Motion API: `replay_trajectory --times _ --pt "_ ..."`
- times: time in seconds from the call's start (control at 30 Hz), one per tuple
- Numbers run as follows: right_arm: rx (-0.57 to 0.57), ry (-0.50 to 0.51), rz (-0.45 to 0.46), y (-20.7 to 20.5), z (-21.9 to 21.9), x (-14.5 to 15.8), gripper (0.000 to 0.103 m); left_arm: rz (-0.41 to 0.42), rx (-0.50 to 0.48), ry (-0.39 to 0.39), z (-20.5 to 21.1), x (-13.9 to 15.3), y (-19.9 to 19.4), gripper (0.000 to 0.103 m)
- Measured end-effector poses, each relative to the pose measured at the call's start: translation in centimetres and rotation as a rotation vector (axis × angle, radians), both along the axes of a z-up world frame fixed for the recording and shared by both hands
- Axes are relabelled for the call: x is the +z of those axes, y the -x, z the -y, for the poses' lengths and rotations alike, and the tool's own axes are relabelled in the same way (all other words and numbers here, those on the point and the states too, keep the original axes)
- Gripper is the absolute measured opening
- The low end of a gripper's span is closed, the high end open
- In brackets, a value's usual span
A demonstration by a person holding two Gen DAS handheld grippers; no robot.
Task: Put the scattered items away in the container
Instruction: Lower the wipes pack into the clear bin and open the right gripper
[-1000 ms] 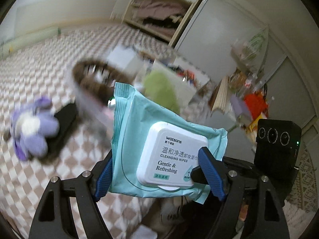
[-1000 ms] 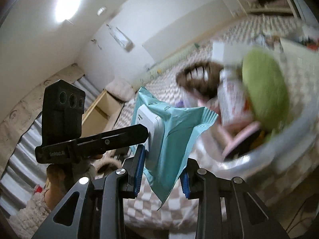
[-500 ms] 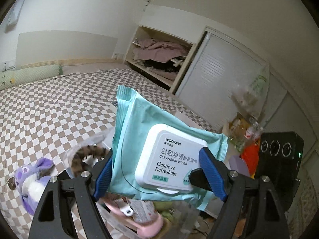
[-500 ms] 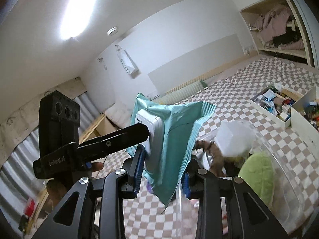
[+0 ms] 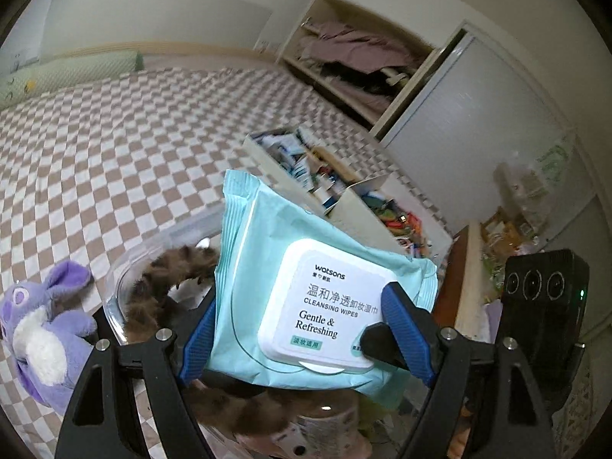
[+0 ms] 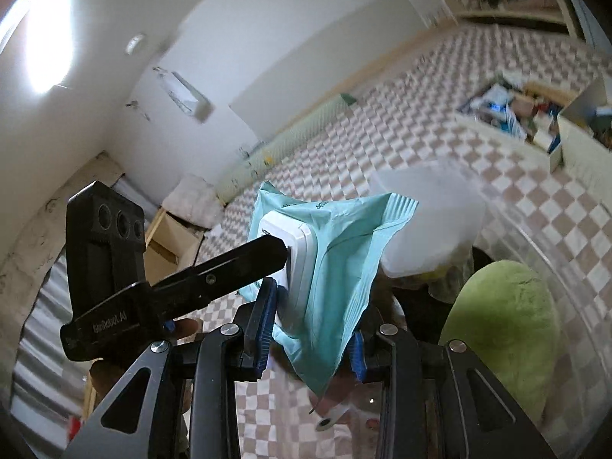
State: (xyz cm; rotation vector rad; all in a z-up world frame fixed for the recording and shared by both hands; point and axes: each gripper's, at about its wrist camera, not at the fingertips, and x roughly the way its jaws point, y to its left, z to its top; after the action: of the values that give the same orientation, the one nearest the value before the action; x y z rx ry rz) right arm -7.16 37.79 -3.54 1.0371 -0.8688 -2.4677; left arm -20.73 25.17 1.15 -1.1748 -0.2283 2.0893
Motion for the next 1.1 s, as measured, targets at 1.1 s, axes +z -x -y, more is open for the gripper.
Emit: replay_trajectory --times 1.1 --pt "0.062 -0.212 0.172 -0.3 3.8 -3.2 0.069 -0.050 0.110 0.115 3.0 0.7 -3.1 0.082"
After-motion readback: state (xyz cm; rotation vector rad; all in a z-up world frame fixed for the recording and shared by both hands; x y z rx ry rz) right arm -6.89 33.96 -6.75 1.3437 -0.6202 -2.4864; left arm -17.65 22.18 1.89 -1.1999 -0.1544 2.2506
